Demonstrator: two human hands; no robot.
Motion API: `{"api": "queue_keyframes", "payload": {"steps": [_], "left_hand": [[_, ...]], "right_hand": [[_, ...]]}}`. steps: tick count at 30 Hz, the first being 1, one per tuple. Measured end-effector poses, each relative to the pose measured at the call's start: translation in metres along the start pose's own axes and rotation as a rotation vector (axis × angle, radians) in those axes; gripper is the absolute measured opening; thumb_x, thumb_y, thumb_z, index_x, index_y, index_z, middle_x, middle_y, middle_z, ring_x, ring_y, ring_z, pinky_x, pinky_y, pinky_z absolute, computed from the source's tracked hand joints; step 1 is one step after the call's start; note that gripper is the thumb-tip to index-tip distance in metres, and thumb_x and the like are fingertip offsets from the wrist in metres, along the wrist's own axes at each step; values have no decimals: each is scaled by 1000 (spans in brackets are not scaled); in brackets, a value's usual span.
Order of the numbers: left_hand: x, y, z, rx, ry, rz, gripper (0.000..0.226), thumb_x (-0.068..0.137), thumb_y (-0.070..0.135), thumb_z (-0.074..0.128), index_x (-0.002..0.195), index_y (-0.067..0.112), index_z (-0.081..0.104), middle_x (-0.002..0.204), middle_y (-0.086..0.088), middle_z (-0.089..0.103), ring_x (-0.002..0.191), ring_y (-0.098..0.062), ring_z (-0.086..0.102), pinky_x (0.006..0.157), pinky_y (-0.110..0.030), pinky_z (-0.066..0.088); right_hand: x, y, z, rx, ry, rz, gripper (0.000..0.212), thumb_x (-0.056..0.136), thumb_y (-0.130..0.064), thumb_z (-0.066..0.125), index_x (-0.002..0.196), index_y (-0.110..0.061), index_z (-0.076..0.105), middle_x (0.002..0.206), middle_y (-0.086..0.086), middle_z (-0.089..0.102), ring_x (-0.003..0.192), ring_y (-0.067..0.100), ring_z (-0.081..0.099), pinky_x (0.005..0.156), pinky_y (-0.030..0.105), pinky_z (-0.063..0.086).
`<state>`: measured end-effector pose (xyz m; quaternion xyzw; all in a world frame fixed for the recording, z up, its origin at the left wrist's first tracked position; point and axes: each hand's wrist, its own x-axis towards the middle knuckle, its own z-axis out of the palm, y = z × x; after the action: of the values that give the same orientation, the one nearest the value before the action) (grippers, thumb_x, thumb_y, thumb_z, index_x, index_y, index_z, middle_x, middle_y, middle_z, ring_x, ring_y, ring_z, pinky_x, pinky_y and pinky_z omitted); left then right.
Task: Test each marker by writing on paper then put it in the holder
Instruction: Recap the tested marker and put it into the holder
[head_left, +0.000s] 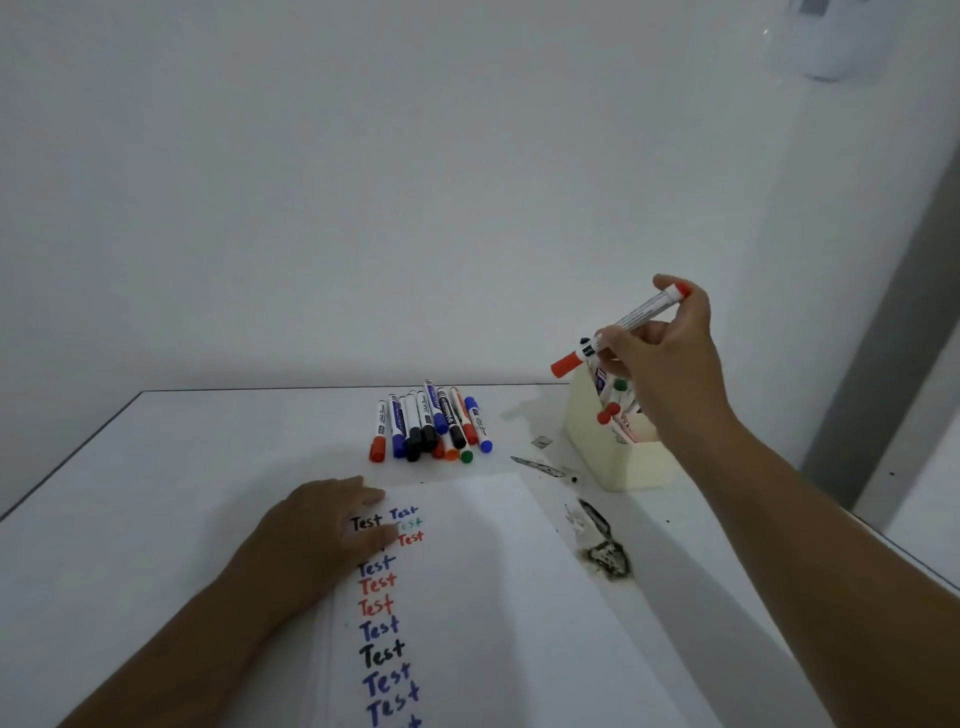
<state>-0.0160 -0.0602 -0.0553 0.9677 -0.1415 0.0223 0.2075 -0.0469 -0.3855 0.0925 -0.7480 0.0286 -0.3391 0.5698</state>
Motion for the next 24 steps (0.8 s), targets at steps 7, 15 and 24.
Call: {"api": "queue_keyframes", "payload": {"steps": [7,15,24], "left_hand": [[7,-3,1,13,-26,14,51,95,64,44,143,45,47,158,14,35,145,-13,30,119,-37,24],[9,-8,4,17,-37,1,47,99,60,39,144,47,44,158,16,33,147,-12,27,120,-38,23],[-1,4,-5,38,-104,-5,110,54,101,24,150,47,33,161,19,23,149,-10,19,120,-39,22]], "right_hand": [[8,19,-50,-379,-4,-92,36,93,-20,68,123,-33,53,86,1,73,79,18,73,72,33,58],[14,64,-54,-768,-205,-105,44,95,-18,66,136,-26,51,107,-2,68,91,19,67,71,37,60],[21,101,-52,-907,-286,-1,29,101,-26,56,130,-27,59,120,1,72,96,19,64,76,30,51]]}}
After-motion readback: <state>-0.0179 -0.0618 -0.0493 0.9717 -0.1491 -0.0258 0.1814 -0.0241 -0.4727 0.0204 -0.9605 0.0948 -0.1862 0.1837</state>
